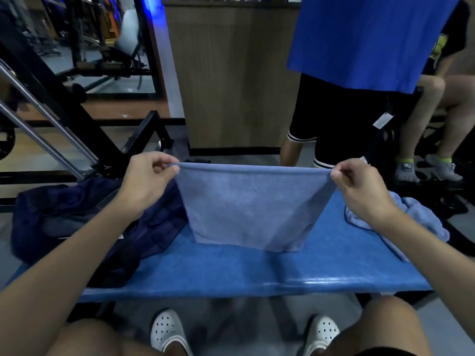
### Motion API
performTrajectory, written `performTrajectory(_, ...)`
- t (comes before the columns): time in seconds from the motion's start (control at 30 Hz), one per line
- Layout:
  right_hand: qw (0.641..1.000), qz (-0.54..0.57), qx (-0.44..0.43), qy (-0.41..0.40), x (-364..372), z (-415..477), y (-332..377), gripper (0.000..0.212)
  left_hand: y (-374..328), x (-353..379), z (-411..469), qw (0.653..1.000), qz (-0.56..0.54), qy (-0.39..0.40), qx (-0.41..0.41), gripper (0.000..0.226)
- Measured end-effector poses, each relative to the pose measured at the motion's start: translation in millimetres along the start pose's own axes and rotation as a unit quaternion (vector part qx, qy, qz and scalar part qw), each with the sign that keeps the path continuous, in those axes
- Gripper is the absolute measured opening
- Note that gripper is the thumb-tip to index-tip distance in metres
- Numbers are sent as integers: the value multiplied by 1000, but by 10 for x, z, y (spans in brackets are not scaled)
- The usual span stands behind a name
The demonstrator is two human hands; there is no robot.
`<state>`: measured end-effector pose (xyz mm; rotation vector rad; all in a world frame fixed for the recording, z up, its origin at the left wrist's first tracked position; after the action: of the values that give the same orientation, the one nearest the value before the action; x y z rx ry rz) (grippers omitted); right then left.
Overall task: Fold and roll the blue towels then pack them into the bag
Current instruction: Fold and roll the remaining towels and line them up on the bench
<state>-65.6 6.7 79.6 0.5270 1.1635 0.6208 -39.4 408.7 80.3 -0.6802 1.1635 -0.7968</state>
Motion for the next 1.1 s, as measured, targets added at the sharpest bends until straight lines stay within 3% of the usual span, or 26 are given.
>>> performTrajectory(0.1,1000,1,-11,9,-18,0,70,11,-123,25,-27,999,-5,39,-6,9)
performTrajectory(0.2,999,33,-7,17,-98,-2,105,12,-121,-4,-25,992,-97,76,-38,9)
performTrajectory(0.4,972,210,74,70,-210,-2,102,16,-180,-104,3,975,-147,131,-103,4)
performTrajectory(0.5,968,220,86,89,-241,11,142,16,-243,-103,-2,968,-157,151,-125,6)
performTrajectory(0.57,967,221,90,89,-252,16,173,14,-259,-77,4,966,-172,145,-125,10)
performTrajectory(0.7,953,288,77,55,-218,53,217,13,-340,-58,36,972,-217,59,-71,6)
performTrajectory(0.9,964,263,-1,-38,-346,64,313,16,-479,-161,23,972,-232,-6,15,5)
performTrajectory(1.1,976,206,62,19,0,-175,-136,21,-95,136,-277,978,-176,101,-40,11)
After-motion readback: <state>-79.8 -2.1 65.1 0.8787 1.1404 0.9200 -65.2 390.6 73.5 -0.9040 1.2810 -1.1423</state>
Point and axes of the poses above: each hand's wrist, its own z-axis towards the middle knuckle, its own x-axis out of the palm, y = z × x, the point moved 6 cm from there along z, towards the middle knuckle, and after that the axes turned 8 degrees about y, right-handed, at the moved point
